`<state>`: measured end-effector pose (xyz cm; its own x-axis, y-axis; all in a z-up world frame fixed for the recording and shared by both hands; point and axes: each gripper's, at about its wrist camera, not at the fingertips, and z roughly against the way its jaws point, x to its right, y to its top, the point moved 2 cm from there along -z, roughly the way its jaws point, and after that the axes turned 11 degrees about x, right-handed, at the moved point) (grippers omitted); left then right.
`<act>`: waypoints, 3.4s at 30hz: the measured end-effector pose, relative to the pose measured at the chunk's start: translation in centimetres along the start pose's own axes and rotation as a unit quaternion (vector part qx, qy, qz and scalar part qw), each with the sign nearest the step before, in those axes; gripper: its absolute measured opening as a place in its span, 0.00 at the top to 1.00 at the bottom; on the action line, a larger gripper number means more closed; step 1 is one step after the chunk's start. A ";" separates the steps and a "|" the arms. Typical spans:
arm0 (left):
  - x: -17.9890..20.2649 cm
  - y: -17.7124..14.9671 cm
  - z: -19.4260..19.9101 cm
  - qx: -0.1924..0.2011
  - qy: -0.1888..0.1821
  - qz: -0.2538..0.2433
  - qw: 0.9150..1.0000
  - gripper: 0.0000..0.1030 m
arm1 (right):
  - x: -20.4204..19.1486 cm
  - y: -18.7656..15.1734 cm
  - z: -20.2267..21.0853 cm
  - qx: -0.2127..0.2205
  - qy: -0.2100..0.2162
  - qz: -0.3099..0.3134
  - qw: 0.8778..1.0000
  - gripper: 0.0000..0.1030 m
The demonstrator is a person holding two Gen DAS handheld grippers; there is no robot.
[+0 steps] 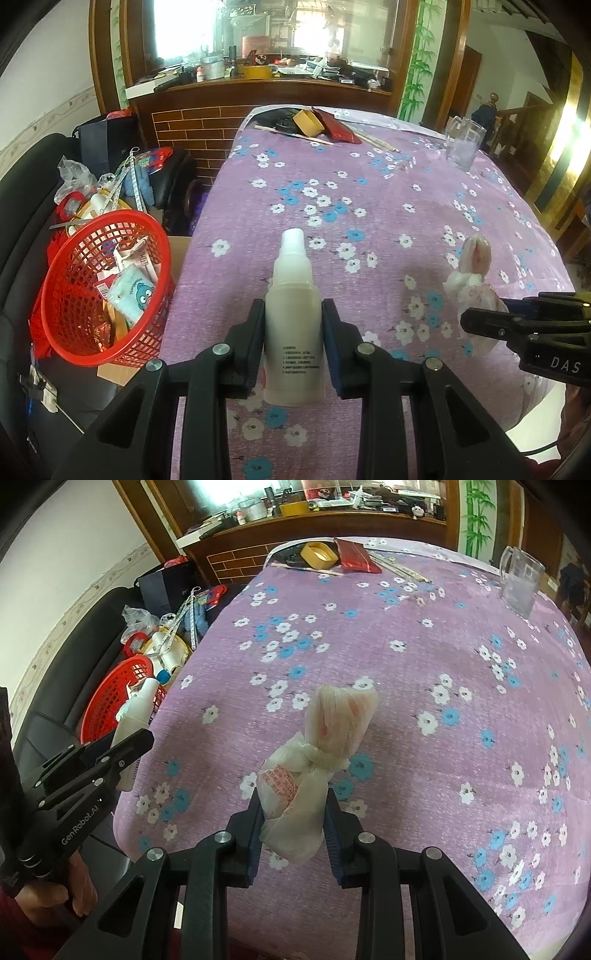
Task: Collect trash
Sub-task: 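Carry the white spray bottle and tissue bundle toward the red basket with both tools, then lower the spray bottle and tissue bundle into the red basket and open both tools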
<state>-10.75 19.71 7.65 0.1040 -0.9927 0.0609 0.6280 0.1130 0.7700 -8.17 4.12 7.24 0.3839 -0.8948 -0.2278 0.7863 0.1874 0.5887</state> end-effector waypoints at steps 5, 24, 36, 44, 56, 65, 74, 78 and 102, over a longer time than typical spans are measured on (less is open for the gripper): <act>-0.4 -0.1 0.1 0.000 0.006 -0.001 1.000 0.72 | -0.3 0.3 -0.3 0.000 0.005 -0.004 1.000 0.69; -6.6 1.0 0.4 0.011 0.050 0.040 0.998 0.72 | -4.2 3.4 -2.8 -0.005 0.033 0.027 0.999 0.69; -10.1 0.9 0.8 0.011 0.075 0.061 0.995 0.72 | -8.2 4.5 -4.6 -0.016 0.053 0.064 0.996 0.69; -12.3 0.4 1.6 0.014 0.089 0.073 0.993 0.72 | -11.5 5.0 -5.0 -0.017 0.070 0.092 0.993 0.69; -15.0 -0.1 2.9 0.019 0.107 0.088 0.990 0.72 | -15.7 5.4 -5.4 -0.017 0.091 0.124 0.988 0.69; -16.9 -0.2 3.2 0.022 0.119 0.095 0.988 0.72 | -18.5 6.1 -5.7 -0.013 0.103 0.139 0.985 0.69; -18.4 0.2 3.0 0.025 0.126 0.096 0.987 0.72 | -20.6 6.9 -6.3 -0.011 0.110 0.152 0.982 0.69; -18.9 0.2 2.8 0.026 0.131 0.096 0.986 0.72 | -21.4 7.4 -6.8 -0.009 0.113 0.155 0.981 0.69; -22.3 -0.3 0.9 0.011 0.157 0.112 0.981 0.72 | -25.4 9.1 -11.7 -0.032 0.124 0.175 0.976 0.68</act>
<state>-13.91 41.81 6.62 0.4725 -0.8807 0.0331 0.5464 0.3222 0.7731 -5.14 33.30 9.31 0.7336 -0.6472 -0.2074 0.6119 0.4961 0.6160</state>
